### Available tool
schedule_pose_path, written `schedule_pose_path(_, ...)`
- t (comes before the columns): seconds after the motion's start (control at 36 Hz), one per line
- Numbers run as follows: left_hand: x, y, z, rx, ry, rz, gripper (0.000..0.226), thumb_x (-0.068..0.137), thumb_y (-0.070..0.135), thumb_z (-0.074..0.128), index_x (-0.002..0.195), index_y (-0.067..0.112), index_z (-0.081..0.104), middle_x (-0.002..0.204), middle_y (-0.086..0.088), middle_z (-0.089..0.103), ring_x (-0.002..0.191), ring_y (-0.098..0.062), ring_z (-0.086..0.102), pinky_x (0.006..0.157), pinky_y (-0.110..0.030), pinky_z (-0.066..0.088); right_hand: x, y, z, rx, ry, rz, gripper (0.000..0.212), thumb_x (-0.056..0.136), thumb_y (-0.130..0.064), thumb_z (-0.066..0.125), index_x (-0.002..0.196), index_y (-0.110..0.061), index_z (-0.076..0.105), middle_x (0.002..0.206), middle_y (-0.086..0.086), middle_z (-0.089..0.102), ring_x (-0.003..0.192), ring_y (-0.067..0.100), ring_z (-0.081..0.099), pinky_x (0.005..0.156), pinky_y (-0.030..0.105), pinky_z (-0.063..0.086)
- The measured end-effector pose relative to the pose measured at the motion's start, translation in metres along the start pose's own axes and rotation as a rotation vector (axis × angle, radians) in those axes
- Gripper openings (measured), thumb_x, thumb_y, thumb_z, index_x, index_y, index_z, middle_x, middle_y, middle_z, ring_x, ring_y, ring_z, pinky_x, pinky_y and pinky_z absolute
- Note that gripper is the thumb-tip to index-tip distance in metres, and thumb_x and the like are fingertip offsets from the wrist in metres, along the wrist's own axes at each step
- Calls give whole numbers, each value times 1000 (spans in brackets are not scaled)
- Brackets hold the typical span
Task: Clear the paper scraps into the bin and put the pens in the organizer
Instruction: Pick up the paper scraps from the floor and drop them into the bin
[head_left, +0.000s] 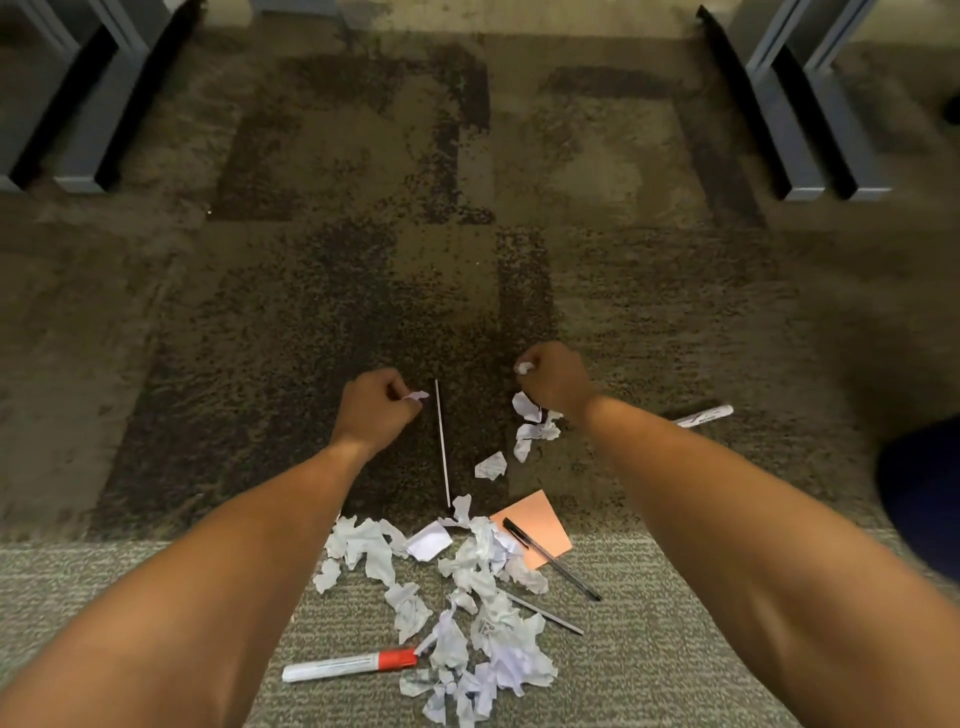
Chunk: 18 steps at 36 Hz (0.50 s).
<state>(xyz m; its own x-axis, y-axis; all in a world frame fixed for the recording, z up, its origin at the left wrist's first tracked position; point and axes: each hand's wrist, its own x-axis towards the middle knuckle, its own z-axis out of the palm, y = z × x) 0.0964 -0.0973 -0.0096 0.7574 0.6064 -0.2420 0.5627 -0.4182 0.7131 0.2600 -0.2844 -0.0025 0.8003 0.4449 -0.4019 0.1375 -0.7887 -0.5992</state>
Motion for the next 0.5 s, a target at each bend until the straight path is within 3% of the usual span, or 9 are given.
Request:
schedule_pose_path(0.08,-3,14,-6,-153,-64,-28,11,81,4,68,86,13,65,79,-3,70,74,-18,69,68,-30,55,-9,-6,-12,101,-25,11,21,90,3,50,91,-13,64,94,15,69,81,31,68,73,40,58)
schedule_pose_path(0.17,-8,31,-11,-278,-100,-42,17,94,0,49,104,9,60,85,-9,63,70,-23,67,68,-33,58,-18,-17,-23,138,-15,18,36,90,6,37,79,-17,63,77,7,61,65,23,58,62,35,52)
schedule_pose_path(0.25,-13,44,-18,-294,-98,-73,24,99,3,36,91,7,59,79,-10,56,63,-19,57,60,-28,52,-28,-27,-32,129,37,2,41,90,6,37,71,-20,62,79,1,59,70,14,51,54,23,36)
schedule_pose_path(0.31,-15,46,-25,-304,-114,-117,21,96,4,41,84,11,56,75,-10,57,64,-20,56,64,-32,49,-34,-31,-38,149,54,15,30,92,1,42,79,-11,67,82,3,61,75,15,51,55,21,34)
schedule_pose_path(0.36,-20,45,-34,-299,-131,-138,12,94,18,52,83,13,55,70,-9,57,62,-20,54,63,-33,45,-40,-32,-44,143,64,30,25,91,-6,47,93,-1,71,89,11,66,79,20,57,58,22,38)
schedule_pose_path(0.44,-28,37,-48,-299,-91,-178,38,92,49,56,76,14,53,58,-5,51,53,-21,48,55,-30,38,-44,-31,-51,119,78,49,26,92,-11,50,98,2,71,94,17,71,76,21,61,56,22,41)
schedule_pose_path(0.5,-32,30,-56,-253,-56,-224,50,96,51,47,66,12,52,55,-10,52,47,-22,46,51,-29,36,-44,-31,-53,82,103,64,23,93,-12,52,82,1,68,77,13,65,69,21,56,50,21,38)
